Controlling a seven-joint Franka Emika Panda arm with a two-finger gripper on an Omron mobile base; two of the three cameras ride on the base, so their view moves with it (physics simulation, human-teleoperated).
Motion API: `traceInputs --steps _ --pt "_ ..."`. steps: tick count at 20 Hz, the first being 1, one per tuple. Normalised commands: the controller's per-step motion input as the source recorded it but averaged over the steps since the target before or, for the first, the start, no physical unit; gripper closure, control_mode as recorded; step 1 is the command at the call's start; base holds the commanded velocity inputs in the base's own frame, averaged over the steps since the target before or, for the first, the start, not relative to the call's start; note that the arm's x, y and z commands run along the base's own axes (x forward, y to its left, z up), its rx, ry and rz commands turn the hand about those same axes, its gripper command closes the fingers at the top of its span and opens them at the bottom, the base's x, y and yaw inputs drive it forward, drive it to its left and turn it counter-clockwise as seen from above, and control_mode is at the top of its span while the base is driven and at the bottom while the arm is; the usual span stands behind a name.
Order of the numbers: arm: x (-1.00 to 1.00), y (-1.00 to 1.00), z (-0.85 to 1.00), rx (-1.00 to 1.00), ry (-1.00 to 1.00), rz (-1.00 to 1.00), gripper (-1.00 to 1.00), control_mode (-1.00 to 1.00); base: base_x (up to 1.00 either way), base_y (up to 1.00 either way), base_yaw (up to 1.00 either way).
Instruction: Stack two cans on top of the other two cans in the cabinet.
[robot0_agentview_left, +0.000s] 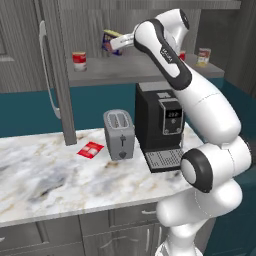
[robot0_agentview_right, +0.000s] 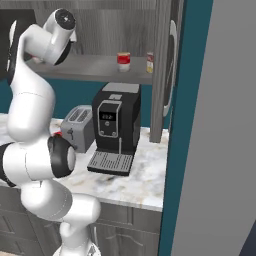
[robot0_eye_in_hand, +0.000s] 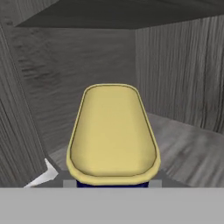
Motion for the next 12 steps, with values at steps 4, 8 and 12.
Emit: traceInputs --steps 4,8,12 --pt "-0.03 0.26 0.00 0.00 -0.01 0.00 1.00 -1.00 0.00 0.00 0.00" --pt "0.01 0.21 0.00 0.00 -0.01 0.00 1.00 -1.00 0.00 0.00 0.00" --pt "0.13 0.21 0.00 0.00 0.00 0.00 1.00 -1.00 0.00 0.00 0.00"
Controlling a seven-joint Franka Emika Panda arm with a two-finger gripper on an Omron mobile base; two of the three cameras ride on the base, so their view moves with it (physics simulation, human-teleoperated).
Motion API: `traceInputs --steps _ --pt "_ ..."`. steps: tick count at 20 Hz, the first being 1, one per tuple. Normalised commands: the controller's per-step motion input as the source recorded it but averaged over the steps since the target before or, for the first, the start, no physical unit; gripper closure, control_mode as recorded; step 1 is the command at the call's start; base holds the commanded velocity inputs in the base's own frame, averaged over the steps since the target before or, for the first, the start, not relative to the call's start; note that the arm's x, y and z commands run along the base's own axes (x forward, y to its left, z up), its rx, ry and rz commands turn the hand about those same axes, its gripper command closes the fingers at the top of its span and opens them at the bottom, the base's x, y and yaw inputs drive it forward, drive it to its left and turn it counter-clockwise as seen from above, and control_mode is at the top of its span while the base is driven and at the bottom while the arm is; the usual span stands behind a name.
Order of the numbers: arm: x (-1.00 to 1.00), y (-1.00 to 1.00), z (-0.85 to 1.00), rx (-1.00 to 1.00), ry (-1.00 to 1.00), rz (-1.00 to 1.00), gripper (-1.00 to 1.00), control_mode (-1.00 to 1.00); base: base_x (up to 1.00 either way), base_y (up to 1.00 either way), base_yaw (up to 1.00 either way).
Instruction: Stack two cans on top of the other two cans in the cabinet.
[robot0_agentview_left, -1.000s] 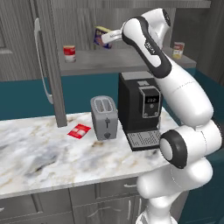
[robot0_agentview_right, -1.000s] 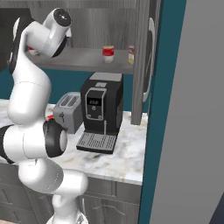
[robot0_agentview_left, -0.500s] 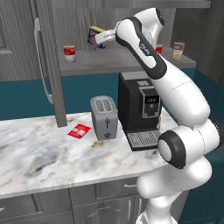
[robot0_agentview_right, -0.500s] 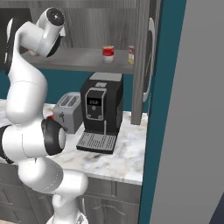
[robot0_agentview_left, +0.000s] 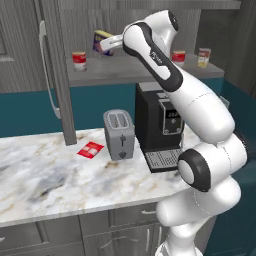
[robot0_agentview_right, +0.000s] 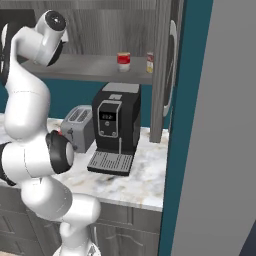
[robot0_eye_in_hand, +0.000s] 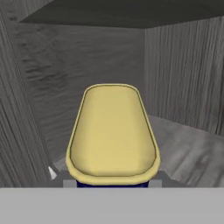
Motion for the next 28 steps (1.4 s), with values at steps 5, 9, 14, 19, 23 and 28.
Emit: traceInputs --steps 5,9,14,19,23,28 --pt "0.15 0.21 0.00 0.00 0.00 0.00 1.00 -1.00 0.00 0.00 0.00" --pt "0.13 0.22 0.00 0.00 0.00 0.00 1.00 -1.00 0.00 0.00 0.00" --pt "0.14 0.18 0.00 0.00 0.00 0.00 1.00 -1.00 0.00 0.00 0.00" --pt "0.10 0.16 -0.02 0.00 0.03 0.00 1.00 -1.00 0.00 0.00 0.00" --pt "0.13 0.14 -0.01 0.00 0.01 0.00 1.00 -1.00 0.00 0.00 0.00" --pt "0.15 0.08 0.00 -0.01 0.00 0.00 1.00 -1.00 0.00 0.00 0.00"
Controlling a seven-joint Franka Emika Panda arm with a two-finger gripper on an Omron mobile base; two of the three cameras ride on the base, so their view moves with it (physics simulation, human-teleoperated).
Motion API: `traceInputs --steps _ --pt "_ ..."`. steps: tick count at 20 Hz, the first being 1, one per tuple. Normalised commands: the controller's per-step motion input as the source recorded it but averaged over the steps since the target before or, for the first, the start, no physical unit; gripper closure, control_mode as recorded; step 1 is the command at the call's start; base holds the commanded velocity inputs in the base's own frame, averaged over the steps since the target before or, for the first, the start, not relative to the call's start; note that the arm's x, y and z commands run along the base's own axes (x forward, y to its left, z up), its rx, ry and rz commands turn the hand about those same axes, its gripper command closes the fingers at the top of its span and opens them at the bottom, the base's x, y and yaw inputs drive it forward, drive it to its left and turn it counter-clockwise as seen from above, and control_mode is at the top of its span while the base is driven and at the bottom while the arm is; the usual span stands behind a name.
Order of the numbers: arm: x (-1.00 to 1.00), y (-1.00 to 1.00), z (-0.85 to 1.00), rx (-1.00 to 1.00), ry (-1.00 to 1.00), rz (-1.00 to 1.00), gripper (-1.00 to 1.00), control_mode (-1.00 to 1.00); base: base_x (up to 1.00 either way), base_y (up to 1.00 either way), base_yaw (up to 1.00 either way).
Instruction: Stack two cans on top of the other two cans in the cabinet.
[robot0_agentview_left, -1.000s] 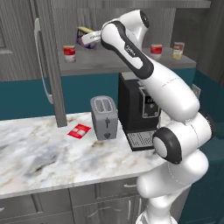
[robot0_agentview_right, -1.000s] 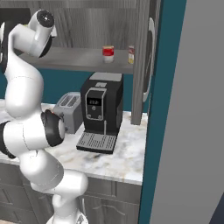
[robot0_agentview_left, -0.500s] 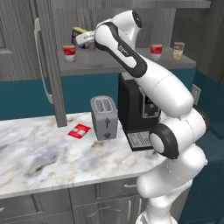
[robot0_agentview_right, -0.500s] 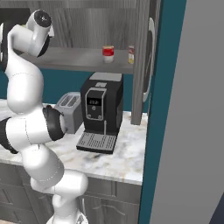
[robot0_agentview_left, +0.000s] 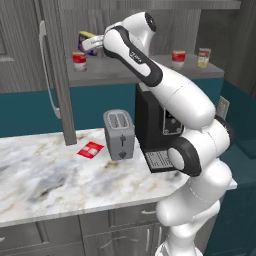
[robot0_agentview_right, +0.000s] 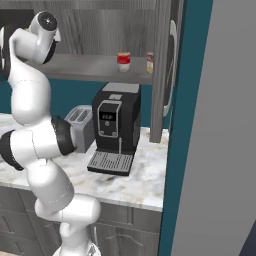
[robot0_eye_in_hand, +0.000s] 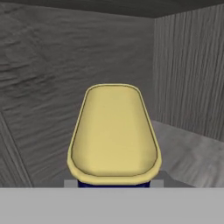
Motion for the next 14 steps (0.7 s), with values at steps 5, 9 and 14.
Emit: traceInputs --steps 5,9,14 --pt "0.07 0.03 0.00 -0.07 0.00 0.00 1.00 -1.00 0.00 0.00 0.00" --pt "0.05 0.02 0.00 -0.09 0.00 0.00 1.00 -1.00 0.00 0.00 0.00" --pt "0.09 0.06 0.00 -0.08 0.00 0.00 1.00 -1.00 0.00 0.00 0.00"
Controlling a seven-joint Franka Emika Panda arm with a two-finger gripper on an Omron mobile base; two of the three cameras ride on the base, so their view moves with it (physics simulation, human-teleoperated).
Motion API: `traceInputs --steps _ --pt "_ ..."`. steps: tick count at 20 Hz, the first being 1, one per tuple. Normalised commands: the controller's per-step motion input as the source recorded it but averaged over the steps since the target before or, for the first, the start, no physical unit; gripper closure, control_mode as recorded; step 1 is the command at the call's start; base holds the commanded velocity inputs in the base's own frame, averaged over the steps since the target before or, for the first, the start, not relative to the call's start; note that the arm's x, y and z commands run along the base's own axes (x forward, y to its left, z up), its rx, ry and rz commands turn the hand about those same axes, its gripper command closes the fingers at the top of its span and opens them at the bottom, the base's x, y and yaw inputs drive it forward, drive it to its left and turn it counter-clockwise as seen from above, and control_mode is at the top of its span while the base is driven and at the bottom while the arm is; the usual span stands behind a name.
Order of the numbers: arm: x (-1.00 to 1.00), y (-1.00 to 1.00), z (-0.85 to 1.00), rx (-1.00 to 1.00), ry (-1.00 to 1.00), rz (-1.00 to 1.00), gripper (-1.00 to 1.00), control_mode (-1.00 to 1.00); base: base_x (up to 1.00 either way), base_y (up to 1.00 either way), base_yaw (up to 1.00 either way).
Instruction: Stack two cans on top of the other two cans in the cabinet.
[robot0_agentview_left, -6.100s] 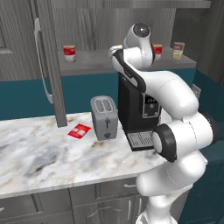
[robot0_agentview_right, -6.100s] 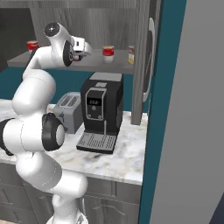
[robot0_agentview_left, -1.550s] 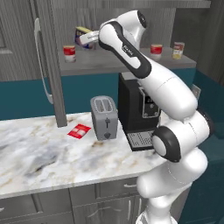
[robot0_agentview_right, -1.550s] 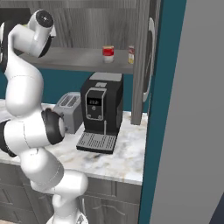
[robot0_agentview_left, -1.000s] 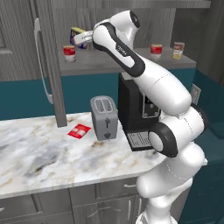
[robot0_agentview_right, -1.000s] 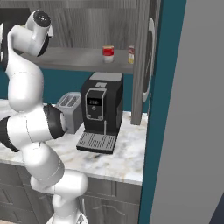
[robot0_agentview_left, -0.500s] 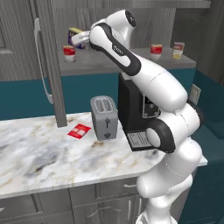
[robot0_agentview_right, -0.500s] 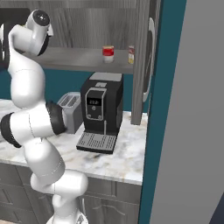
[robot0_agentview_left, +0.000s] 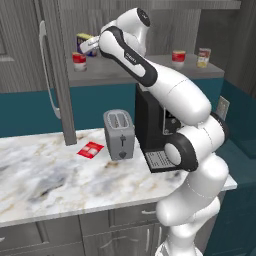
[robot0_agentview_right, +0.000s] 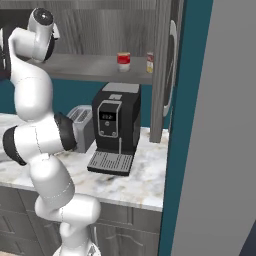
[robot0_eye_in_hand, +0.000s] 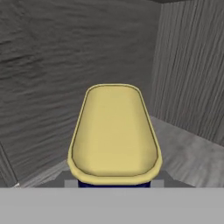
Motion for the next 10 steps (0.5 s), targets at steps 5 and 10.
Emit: traceInputs --steps 5,10 --pt "0.07 0.04 0.00 -0.06 0.00 0.00 1.00 -1.00 0.00 0.00 0.00" --pt "0.11 0.05 0.00 -0.06 0.00 0.00 1.00 -1.00 0.00 0.00 0.00"
